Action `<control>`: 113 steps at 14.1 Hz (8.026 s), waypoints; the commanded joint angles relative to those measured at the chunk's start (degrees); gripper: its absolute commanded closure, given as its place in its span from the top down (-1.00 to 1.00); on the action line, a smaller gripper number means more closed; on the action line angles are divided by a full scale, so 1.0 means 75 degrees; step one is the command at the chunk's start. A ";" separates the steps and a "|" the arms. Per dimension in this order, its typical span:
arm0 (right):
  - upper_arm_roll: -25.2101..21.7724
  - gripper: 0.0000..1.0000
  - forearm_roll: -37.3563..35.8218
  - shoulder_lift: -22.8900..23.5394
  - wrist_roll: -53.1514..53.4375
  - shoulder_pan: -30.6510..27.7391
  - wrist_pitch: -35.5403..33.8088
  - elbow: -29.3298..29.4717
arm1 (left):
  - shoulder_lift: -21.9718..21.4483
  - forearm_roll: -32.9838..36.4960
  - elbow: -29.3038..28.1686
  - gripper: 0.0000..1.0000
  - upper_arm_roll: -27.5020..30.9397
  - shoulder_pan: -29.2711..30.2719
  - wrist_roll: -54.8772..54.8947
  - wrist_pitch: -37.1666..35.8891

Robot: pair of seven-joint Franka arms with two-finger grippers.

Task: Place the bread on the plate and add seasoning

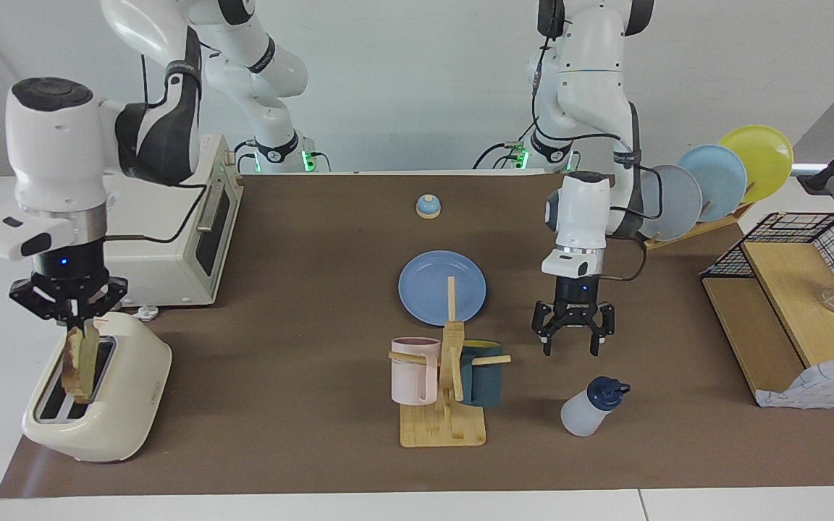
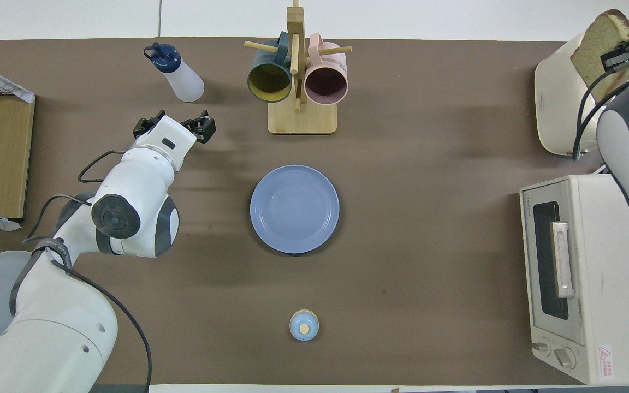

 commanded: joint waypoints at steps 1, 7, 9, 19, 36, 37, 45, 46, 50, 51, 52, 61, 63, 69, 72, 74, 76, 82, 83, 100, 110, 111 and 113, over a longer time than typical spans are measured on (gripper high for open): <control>0.0058 -1.00 0.0013 -0.0436 0.0604 0.0823 -0.0730 -0.0263 | 0.0409 -0.0160 0.0532 1.00 0.0159 -0.0074 -0.0219 0.0160; 0.0257 -1.00 0.1592 -0.1198 0.3746 0.2221 -0.0382 -0.1773 | 0.1042 -0.0078 0.1352 1.00 0.0147 0.0312 -0.0243 0.0113; 0.0257 -1.00 0.1981 -0.1467 0.4415 0.2513 0.0178 -0.2439 | 0.1159 -0.0078 0.1412 1.00 0.0147 0.0336 -0.0255 0.0136; 0.0257 -1.00 0.1982 -0.0286 0.6994 0.4283 0.3108 -0.3193 | 0.1371 -0.0043 0.2021 1.00 0.0136 0.0512 -0.0337 -0.0379; 0.0257 -1.00 0.1970 0.0372 0.7406 0.4929 0.4541 -0.3580 | 0.1768 -0.0043 0.2758 1.00 -0.0098 0.0816 -0.0337 -0.0765; 0.0257 -1.00 0.1959 0.0372 0.7406 0.4917 0.4541 -0.3603 | 0.1955 -0.0054 0.2969 1.00 -0.0122 0.0828 -0.0337 -0.0812; 0.0246 -1.00 0.1877 0.0372 0.7406 0.4823 0.4693 -0.3674 | 0.2015 -0.0043 0.3018 1.00 -0.0204 0.0945 -0.0337 -0.0789; 0.0234 -1.00 0.1865 0.0372 0.7406 0.4823 0.4693 -0.3673 | 0.2015 -0.0043 0.3006 1.00 -0.0204 0.0957 -0.0325 -0.0778; 0.0234 -1.00 0.1853 0.0395 0.7383 0.4730 0.4916 -0.3685 | 0.2015 -0.0078 0.2936 0.03 -0.0204 0.0875 -0.0313 -0.0731; 0.0234 -1.00 0.1853 0.0395 0.7371 0.4706 0.4916 -0.3685 | 0.2015 -0.0078 0.2924 -0.32 -0.0204 0.0875 -0.0313 -0.0731; 0.0234 -1.00 0.1853 0.0407 0.7359 0.4683 0.4916 -0.3685 | 0.2015 -0.0066 0.2924 -0.65 -0.0204 0.0887 -0.0302 -0.0731; 0.0234 -1.00 0.1795 0.0254 0.7289 0.4484 0.5573 -0.4458 | 0.2003 -0.0019 0.2982 -1.00 -0.0204 0.0992 -0.0243 -0.0742; 0.0234 -1.00 0.1795 0.0231 0.7289 0.4379 0.5537 -0.4563 | 0.2003 -0.0019 0.3006 -1.00 -0.0204 0.0981 -0.0255 -0.0731; 0.0234 0.24 0.1795 0.0114 0.7301 0.4155 0.5514 -0.4857 | 0.1992 -0.0019 0.3485 -1.00 -0.0216 0.1109 -0.0232 -0.1267; 0.0234 1.00 0.1795 0.0102 0.7301 0.4155 0.5444 -0.4857 | 0.1992 -0.0019 0.3884 -1.00 -0.0321 0.1227 -0.0220 -0.1808; 0.0222 1.00 0.1795 0.0090 0.7301 0.4155 0.5175 -0.4811 | 0.1992 -0.0008 0.3989 -1.00 -0.0496 0.1413 -0.0208 -0.1914; 0.0199 1.00 0.1795 -0.0015 0.7289 0.4144 0.4859 -0.4717 | 0.1992 0.0295 0.4293 -1.00 -0.0765 0.1717 -0.0208 -0.2392; 0.0222 1.00 0.1841 -0.0308 0.7337 0.3909 0.4377 -0.4634 | 0.1898 0.0649 0.4963 -1.00 -0.1352 0.2258 0.0260 -0.3787; 0.0222 1.00 0.1853 -0.0320 0.7313 0.3851 0.4377 -0.4634 | 0.1782 0.0649 0.4975 -1.00 -0.1364 0.2258 0.0458 -0.4068; 0.0187 1.00 0.5226 -0.0039 0.6820 0.3207 0.1566 -0.2268 | 0.0001 0.0368 0.4904 -1.00 -0.2242 0.2586 0.3119 -0.7761; 0.0175 0.85 0.7359 -0.0331 0.8047 0.2878 0.1389 -0.1905 | -0.0913 -0.0113 0.4588 -1.00 -0.2278 0.2574 0.5637 -0.9600; 0.0175 0.84 0.7477 -0.0285 0.8410 0.2878 0.1412 -0.1742 | -0.1019 -0.0194 0.4553 -1.00 -0.2278 0.2574 0.5907 -0.9811; 0.0187 0.84 0.7781 -0.0157 0.9009 0.2890 0.1471 -0.1402 | -0.1276 -0.0254 0.4460 -1.00 -0.2267 0.2563 0.6329 -1.0221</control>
